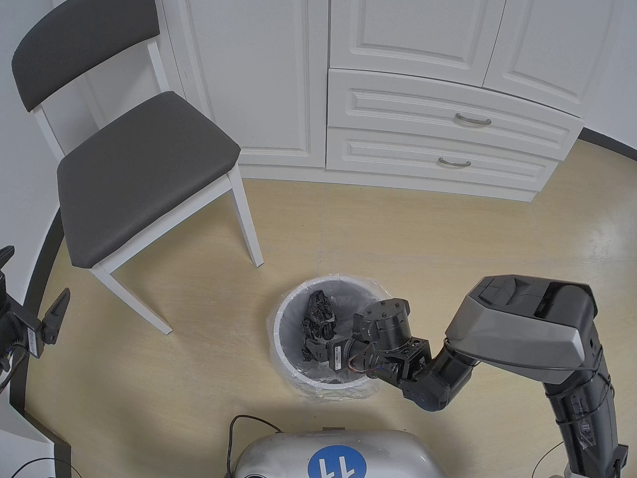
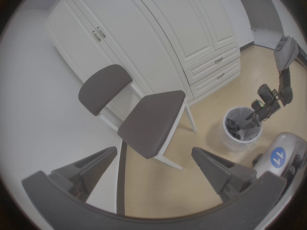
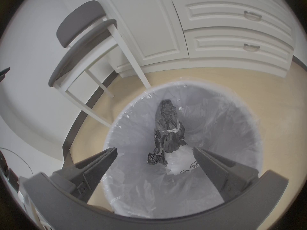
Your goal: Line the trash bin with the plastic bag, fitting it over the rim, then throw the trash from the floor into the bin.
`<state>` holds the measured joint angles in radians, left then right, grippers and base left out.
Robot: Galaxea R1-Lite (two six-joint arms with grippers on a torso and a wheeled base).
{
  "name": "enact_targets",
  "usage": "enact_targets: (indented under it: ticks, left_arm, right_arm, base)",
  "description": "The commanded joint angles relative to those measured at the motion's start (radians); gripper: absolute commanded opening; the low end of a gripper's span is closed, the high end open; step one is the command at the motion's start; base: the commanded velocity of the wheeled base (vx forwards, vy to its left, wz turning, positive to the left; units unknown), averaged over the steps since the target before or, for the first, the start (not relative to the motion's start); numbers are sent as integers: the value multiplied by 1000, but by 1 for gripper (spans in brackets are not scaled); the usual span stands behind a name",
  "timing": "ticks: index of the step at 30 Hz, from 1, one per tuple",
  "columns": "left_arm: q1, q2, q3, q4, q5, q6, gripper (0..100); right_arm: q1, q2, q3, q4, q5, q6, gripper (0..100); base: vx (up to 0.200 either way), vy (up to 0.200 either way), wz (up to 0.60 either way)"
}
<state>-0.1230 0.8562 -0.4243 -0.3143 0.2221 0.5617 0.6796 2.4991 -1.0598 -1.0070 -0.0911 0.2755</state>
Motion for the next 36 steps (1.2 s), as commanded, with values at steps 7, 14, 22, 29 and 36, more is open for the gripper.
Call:
enact_targets:
  ticks: [7,14,22,29,36]
  left_arm:
    - [-44,52,22,3,-14,-6,100]
    - [-46,124,25,11,-116,-135,100]
    - [-70,167,30,-3,-138,-283,100]
    - [-109,193,10,-16,-141,-428,100]
    - [-107,106,-44,32,-144,-494,100]
  right_arm:
    - [-6,-283,195,71,-64,-193,100]
    - [-91,-388,248,68,-208,-283,100]
    - [-175,-464,360,10,-207,-153,100]
    - [-256,-503,409,-2,-205,-95,100]
    - [-261,-760,423,226,-207,-101,100]
  base:
    - [0,0,0]
    - [0,0,0]
    - [0,0,0]
    - [0,0,0]
    - [0,0,0]
